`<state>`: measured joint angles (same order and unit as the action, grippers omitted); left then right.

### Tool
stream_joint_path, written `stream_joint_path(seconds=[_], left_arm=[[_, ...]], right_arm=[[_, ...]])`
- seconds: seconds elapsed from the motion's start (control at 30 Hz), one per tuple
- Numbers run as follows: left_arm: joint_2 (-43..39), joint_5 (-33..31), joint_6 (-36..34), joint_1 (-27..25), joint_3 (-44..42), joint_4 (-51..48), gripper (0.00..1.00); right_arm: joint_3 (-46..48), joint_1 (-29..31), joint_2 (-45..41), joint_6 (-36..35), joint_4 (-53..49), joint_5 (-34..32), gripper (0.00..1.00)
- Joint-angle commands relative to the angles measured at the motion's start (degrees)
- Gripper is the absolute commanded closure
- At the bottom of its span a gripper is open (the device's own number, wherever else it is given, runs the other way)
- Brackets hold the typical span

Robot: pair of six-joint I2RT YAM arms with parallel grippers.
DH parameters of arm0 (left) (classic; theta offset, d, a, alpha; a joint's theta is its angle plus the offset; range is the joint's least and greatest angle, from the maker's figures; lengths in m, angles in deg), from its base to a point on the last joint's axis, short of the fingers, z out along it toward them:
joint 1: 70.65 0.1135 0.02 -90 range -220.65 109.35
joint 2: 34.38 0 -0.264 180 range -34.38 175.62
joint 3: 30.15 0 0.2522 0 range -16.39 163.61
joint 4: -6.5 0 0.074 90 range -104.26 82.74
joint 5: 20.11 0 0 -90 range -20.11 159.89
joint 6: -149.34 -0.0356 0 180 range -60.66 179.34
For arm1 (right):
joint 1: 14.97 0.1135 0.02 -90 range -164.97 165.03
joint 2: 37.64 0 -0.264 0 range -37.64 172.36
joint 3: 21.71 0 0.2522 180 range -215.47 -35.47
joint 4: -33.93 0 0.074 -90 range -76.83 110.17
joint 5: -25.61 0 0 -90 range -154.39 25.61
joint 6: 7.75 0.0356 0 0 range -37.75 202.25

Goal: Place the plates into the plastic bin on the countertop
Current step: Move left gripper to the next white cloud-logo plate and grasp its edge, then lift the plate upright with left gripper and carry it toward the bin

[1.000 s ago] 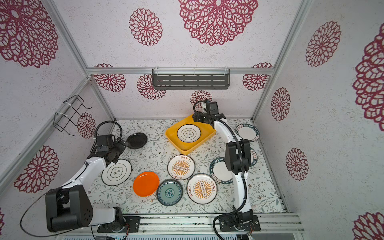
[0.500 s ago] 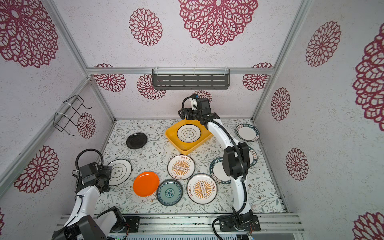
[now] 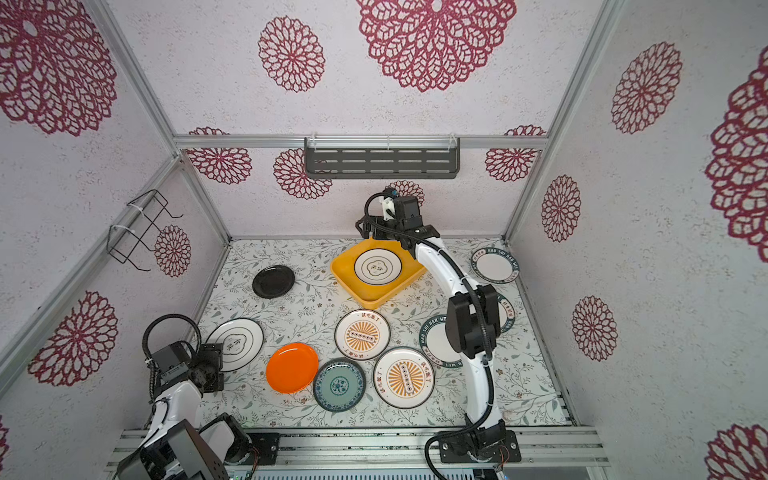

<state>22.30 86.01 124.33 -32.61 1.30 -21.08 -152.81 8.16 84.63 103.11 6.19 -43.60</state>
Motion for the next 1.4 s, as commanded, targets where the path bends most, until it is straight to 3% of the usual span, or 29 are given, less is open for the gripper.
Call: stream_joint_path(seconds=[0.0,0.2,0.27,0.57,0.83,1.07,1.23,1.37], left_arm=[[3.09,0.66,-1.13,0.42,-1.95,3.50,0.21],[5.40,0.54,-0.25,0.35,-4.31,9.94,0.35],[7.53,0.32,0.54,0.35,-6.29,15.14,0.54],[5.38,1.47,-0.70,0.32,-5.70,16.46,0.87],[0.12,4.29,-1.28,0.35,-3.09,13.28,1.00],[-5.24,9.46,-1.31,0.32,1.19,11.83,1.00],[-1.71,16.77,-2.25,-0.50,7.45,12.51,1.00],[2.37,17.01,-3.77,-5.49,14.01,12.22,1.00]], right_arm=[[-0.49,-0.19,-4.62,0.00,0.84,-0.10,0.03],[-0.48,-0.17,-5.08,-0.56,0.94,-0.66,0.03],[-0.50,-0.12,-5.44,-0.43,1.24,-1.24,0.03],[0.09,-0.11,-5.43,0.79,2.43,-2.21,0.03],[2.19,-0.09,-5.94,2.65,4.82,-1.33,0.03],[2.72,-0.07,-5.81,3.65,6.37,1.96,0.02],[2.74,-0.11,-5.86,4.43,7.64,3.98,0.01],[2.73,-0.53,-5.82,5.06,8.44,4.26,0.01]])
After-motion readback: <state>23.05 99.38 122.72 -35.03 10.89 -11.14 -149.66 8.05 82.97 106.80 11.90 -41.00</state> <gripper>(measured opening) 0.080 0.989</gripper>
